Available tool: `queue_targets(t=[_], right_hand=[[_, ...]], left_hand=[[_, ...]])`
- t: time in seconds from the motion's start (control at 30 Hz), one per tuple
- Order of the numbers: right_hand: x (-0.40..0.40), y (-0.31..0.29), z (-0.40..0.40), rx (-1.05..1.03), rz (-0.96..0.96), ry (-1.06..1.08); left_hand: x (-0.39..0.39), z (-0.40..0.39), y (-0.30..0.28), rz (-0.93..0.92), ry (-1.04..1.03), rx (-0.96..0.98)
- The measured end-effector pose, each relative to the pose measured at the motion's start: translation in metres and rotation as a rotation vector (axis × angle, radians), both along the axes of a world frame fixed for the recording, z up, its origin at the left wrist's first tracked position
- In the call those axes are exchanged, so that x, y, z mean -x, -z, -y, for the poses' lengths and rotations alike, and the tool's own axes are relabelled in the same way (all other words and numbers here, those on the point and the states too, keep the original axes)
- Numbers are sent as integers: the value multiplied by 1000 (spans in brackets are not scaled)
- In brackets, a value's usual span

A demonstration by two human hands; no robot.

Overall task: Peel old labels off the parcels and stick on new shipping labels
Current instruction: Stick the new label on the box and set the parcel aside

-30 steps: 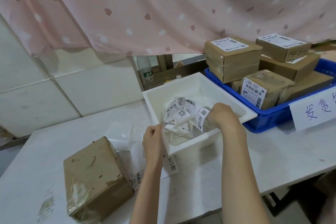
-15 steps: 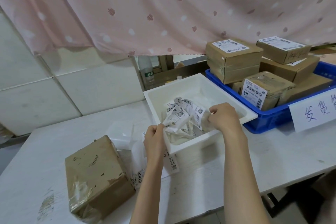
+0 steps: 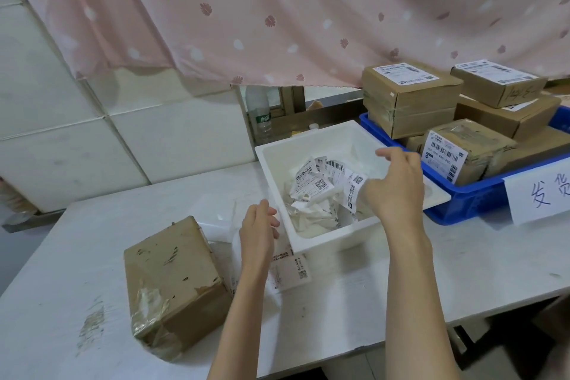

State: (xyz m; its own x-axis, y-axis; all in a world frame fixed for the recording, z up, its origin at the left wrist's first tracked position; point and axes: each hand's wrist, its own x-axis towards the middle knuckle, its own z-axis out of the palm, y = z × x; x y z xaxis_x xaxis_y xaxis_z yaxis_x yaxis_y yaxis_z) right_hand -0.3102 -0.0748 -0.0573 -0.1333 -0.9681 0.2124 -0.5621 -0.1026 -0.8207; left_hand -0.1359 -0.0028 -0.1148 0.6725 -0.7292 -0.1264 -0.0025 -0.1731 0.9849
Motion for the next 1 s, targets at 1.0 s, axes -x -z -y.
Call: queue_targets(t=[1.0], right_hand=[[-142,71,-81,-247,-512,-542]], left_hand=[[-56,-48,21,741,40,-175]])
